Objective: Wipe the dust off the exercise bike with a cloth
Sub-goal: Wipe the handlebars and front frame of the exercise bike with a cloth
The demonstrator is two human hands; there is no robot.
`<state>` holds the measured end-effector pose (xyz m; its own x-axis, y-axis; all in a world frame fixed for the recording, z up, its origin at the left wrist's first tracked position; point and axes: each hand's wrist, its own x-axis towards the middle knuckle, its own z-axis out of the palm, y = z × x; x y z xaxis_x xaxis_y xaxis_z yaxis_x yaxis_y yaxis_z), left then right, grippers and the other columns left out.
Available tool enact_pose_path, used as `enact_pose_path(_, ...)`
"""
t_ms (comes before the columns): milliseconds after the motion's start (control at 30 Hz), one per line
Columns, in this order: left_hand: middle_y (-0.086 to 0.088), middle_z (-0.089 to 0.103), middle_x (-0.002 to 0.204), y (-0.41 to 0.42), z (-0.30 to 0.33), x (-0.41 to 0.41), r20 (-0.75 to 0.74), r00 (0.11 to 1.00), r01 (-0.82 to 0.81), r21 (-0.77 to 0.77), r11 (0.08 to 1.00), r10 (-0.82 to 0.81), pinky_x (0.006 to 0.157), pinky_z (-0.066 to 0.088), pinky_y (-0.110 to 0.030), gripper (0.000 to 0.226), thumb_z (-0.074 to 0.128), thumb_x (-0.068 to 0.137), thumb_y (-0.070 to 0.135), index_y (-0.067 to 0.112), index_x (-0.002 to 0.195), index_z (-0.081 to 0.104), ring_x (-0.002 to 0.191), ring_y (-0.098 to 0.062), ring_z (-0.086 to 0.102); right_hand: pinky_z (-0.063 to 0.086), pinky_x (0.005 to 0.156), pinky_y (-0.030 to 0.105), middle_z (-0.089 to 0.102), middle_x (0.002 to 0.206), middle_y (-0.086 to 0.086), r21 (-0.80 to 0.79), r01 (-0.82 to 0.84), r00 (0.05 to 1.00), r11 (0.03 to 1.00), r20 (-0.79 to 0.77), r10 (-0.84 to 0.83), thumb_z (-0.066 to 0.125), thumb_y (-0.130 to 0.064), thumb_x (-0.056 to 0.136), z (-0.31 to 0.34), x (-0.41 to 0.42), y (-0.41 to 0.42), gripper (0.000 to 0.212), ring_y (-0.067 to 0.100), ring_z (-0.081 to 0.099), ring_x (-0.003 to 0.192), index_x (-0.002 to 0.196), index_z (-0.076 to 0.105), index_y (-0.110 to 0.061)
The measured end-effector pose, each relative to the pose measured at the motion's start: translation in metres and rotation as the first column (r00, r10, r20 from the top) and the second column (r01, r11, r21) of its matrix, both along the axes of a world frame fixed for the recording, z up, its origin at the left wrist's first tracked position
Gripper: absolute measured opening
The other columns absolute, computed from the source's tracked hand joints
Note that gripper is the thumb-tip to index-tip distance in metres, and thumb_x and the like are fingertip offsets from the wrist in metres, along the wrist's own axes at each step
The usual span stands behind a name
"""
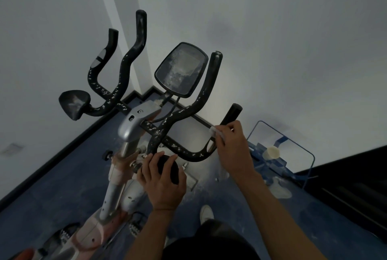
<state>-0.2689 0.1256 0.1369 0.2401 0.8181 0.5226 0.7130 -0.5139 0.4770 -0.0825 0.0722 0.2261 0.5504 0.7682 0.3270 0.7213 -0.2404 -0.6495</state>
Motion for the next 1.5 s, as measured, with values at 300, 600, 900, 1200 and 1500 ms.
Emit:
enact_pose_path(300,-0.012,0.062,0.127,0.000,-0.001,-0.001,-0.013,1.000,0.008,0.001,1.000,-0.008,0.103,0.033,-0.055,0.033,0.062,0.081,0.037,0.019,0.105,0.077,0.129,-0.038,0.049,0.042,0.088,0.007,0.049,0.110,-0.002,0.069,0.120,0.987,0.990,-0.113,-0.112,0.062,-0.006,0.098,-0.030,-0.016,-0.021,0.012,-0.007,0.051,0.098,0.108,0.060,-0.011)
enact_pose_path(600,-0.011,0.060,0.128,0.000,0.000,-0.001,0.000,1.000,0.010,-0.011,1.000,-0.010,0.102,0.032,-0.056,0.033,0.062,0.082,0.038,0.020,0.107,0.075,0.129,-0.038,0.048,0.045,0.089,0.007,0.048,0.113,-0.004,0.074,0.048,0.999,0.996,-0.028,-0.046,0.063,-0.016,0.098,-0.037,-0.024,-0.026,0.016,-0.009,0.052,0.104,0.110,0.065,-0.005)
enact_pose_path(900,-0.010,0.059,0.129,0.000,0.000,-0.002,-0.005,1.000,0.021,-0.027,0.999,-0.021,0.103,0.033,-0.056,0.035,0.062,0.082,0.039,0.019,0.106,0.076,0.130,-0.039,0.047,0.045,0.092,0.006,0.045,0.118,-0.002,0.057,0.066,0.997,0.996,-0.054,-0.063,0.062,-0.014,0.097,-0.038,-0.031,-0.022,0.024,-0.013,0.049,0.108,0.117,0.066,-0.002)
enact_pose_path(1200,-0.010,0.060,0.129,0.000,0.000,-0.002,-0.002,1.000,0.029,-0.022,0.999,-0.029,0.102,0.032,-0.055,0.034,0.063,0.079,0.038,0.022,0.109,0.073,0.130,-0.037,0.047,0.042,0.089,0.003,0.047,0.116,0.002,0.041,0.184,0.977,0.982,-0.121,-0.178,0.061,-0.013,0.100,-0.027,-0.020,-0.010,0.023,0.000,0.053,0.096,0.120,0.065,-0.004)
enact_pose_path(1500,-0.012,0.060,0.129,0.001,0.000,-0.002,0.000,0.999,0.035,-0.025,0.999,-0.035,0.102,0.034,-0.057,0.034,0.063,0.080,0.038,0.022,0.108,0.073,0.130,-0.038,0.046,0.038,0.090,-0.001,0.052,0.109,0.003,0.010,0.017,1.000,1.000,0.005,-0.017,0.063,-0.011,0.097,-0.034,-0.045,-0.021,0.016,-0.012,0.047,0.096,0.108,0.068,-0.002)
